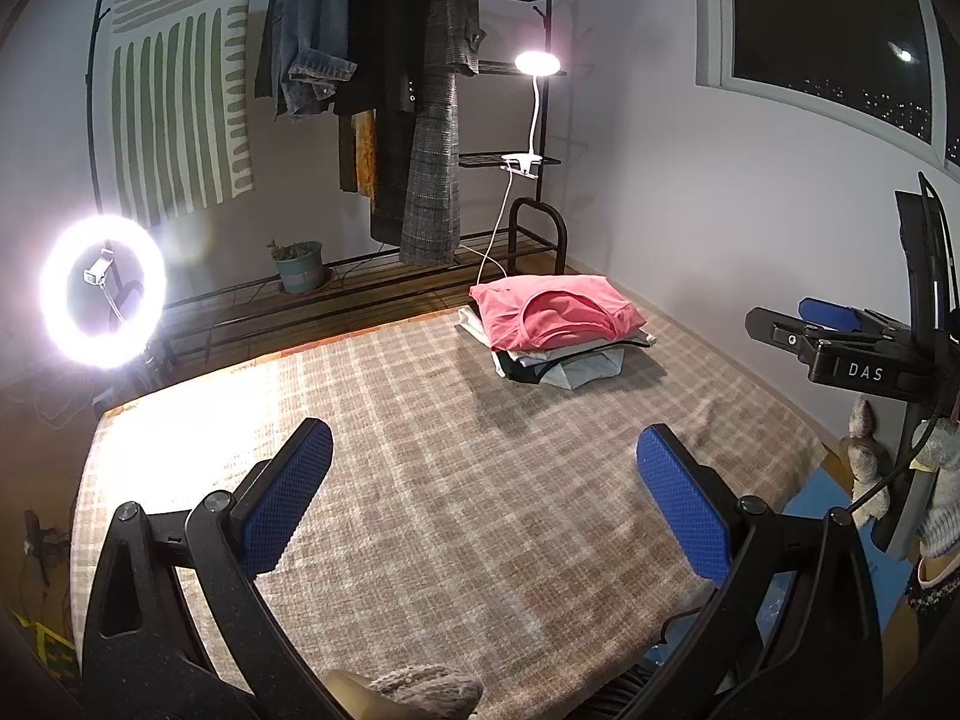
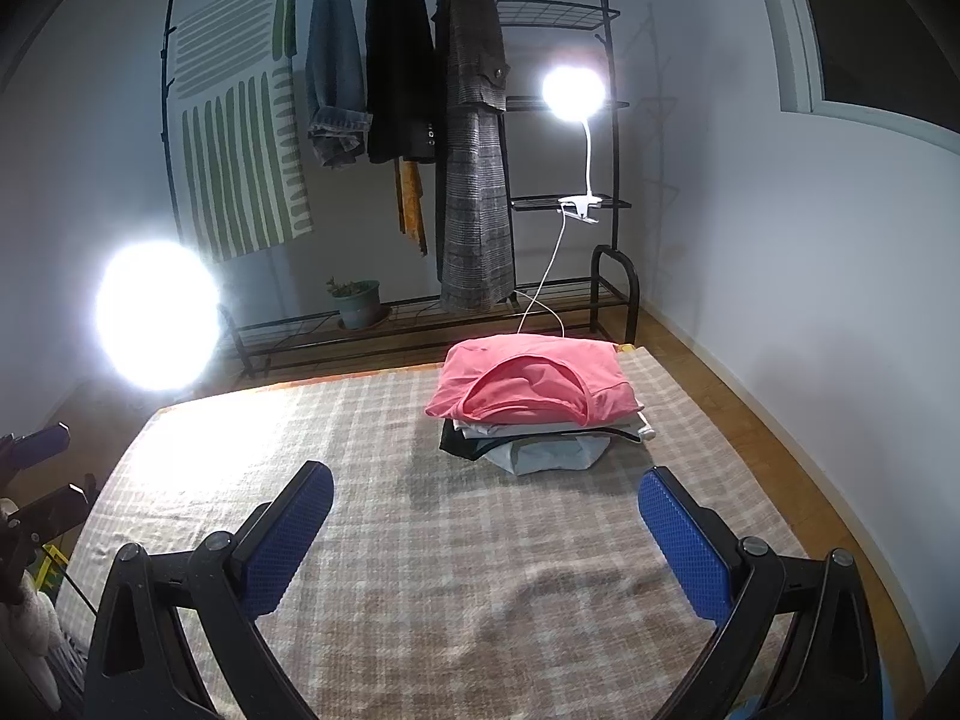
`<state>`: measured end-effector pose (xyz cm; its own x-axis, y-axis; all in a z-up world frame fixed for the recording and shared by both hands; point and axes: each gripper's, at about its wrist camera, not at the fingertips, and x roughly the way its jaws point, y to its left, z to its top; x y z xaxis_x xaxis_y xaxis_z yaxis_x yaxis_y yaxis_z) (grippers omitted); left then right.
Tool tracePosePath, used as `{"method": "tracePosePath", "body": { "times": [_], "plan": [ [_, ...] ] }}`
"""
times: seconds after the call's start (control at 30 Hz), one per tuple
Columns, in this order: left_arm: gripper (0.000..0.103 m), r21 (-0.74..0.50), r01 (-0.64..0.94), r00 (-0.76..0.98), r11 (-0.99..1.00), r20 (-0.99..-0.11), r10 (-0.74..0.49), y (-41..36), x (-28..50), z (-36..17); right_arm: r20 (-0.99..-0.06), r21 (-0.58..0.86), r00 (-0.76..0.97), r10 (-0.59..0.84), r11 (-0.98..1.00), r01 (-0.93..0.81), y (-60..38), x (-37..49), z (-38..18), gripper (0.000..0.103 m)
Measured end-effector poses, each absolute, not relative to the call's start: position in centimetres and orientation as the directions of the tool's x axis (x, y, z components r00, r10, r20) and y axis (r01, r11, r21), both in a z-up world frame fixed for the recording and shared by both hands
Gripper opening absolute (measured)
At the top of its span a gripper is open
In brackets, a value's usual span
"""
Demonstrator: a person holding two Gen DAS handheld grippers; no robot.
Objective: Fold small clothes
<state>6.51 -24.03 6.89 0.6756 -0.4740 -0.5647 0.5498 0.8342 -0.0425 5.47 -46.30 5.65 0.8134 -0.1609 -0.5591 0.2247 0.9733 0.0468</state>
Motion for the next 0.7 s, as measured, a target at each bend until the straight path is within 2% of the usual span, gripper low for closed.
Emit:
{"method": "tracePosePath", "body": {
  "times": [0.7],
  "plan": [
    [0.103, -0.035, 0.549, 0.681, 0.835, -0.561, -0.471, -24.24, 6.33, 7.15, -0.551, 0.046, 0.82, -0.153, 0.976, 0.213, -46.57, 5.43, 5.94, 0.103]
  ]
}}
